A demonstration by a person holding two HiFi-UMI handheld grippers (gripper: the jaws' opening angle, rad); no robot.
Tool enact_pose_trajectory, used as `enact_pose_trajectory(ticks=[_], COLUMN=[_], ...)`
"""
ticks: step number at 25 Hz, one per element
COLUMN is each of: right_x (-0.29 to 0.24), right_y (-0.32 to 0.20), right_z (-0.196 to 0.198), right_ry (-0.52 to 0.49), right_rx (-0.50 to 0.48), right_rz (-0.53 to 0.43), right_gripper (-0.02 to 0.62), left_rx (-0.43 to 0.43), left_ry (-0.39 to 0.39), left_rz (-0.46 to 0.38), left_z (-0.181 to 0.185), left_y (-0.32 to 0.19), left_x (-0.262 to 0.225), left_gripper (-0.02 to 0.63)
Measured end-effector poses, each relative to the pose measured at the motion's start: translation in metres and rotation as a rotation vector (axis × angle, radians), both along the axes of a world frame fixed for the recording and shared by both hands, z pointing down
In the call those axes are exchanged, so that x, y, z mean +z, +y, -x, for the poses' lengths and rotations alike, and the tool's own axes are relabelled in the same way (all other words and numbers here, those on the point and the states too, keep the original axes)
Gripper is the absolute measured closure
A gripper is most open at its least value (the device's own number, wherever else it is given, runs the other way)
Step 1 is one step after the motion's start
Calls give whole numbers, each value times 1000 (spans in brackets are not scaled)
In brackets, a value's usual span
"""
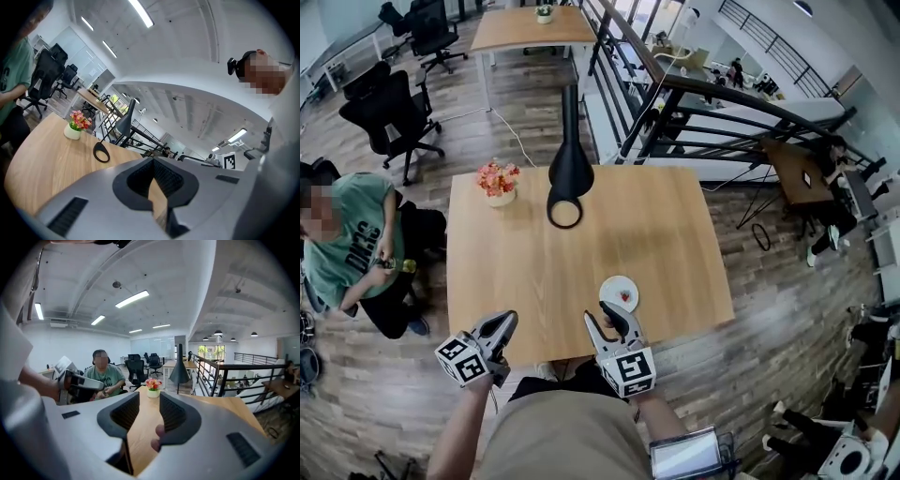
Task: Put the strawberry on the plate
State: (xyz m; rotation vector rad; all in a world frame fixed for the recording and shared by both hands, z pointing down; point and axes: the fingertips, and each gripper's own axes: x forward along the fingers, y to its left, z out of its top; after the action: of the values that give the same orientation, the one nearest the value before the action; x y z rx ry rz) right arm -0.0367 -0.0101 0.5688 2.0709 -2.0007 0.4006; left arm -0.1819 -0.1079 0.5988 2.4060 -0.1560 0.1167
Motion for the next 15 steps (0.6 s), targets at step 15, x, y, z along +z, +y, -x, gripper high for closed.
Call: enact_pose_trajectory(ticks=[15], right_x=[17], right_y=[26], right_z=[-19], right_ry=[49], right_rx=[105], right_rz=[48], right_gripper=[477], left_rx=[108], left_ry=[26], left_rz=[44], left_z=[-23], left_y=[31], left_x=[-2], left_gripper=[603])
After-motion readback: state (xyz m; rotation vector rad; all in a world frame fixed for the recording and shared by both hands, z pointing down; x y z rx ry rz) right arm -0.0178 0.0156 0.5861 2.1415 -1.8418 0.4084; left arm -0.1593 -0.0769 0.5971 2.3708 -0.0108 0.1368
